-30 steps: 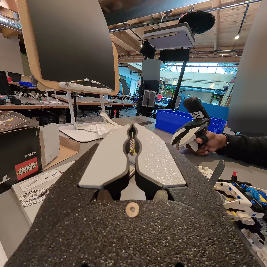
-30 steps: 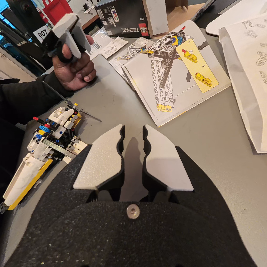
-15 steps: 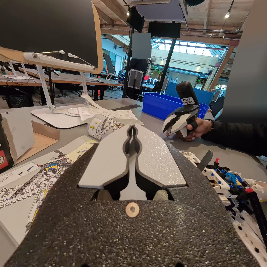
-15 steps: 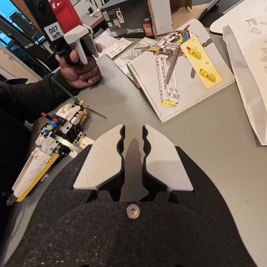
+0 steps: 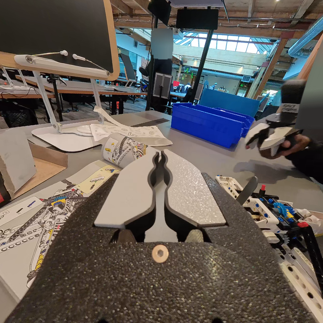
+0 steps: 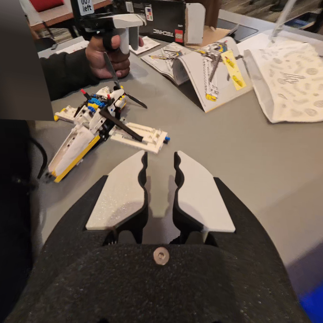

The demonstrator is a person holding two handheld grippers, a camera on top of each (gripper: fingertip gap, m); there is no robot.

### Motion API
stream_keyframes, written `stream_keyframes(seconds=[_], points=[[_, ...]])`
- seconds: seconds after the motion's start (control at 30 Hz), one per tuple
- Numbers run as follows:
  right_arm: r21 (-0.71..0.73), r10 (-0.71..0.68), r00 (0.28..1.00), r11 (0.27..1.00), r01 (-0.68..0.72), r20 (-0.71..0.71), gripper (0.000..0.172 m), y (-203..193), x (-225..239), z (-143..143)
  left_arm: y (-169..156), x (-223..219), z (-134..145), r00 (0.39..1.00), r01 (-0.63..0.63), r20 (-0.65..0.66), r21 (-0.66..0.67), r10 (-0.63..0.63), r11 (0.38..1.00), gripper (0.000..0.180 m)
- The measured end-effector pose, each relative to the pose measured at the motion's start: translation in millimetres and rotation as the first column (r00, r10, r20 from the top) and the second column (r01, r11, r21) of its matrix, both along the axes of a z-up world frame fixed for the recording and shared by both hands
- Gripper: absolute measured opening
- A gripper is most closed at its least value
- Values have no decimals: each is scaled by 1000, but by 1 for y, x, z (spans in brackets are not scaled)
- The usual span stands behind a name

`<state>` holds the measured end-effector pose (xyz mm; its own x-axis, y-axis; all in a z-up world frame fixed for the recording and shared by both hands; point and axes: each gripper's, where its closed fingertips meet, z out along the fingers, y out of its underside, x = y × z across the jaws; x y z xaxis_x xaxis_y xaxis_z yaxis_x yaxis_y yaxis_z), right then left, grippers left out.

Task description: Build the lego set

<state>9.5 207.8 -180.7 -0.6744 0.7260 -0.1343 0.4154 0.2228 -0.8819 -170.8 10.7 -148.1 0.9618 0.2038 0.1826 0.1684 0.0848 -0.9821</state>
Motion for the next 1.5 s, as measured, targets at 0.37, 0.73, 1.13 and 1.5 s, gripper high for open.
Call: stream_keyframes(seconds=[0.37,0.73,1.13,1.5], points=[[376,-311,939,895,237,147,40,175,35,0,5,-2,-5,998,-57,-36,-53,55,997,3],[509,64,953,834,-213,295,41,114,6,-7,4,2,-7,996,-76,-50,-75,73,994,3],[882,-42,987,456,-116,152,33,284,-133,-29,4,-6,-10,996,-83,13,-79,84,993,5],[757,-26,952,612,-227,306,22,304,-192,-71,5,-6,-10,995,-96,-10,-88,96,991,5]])
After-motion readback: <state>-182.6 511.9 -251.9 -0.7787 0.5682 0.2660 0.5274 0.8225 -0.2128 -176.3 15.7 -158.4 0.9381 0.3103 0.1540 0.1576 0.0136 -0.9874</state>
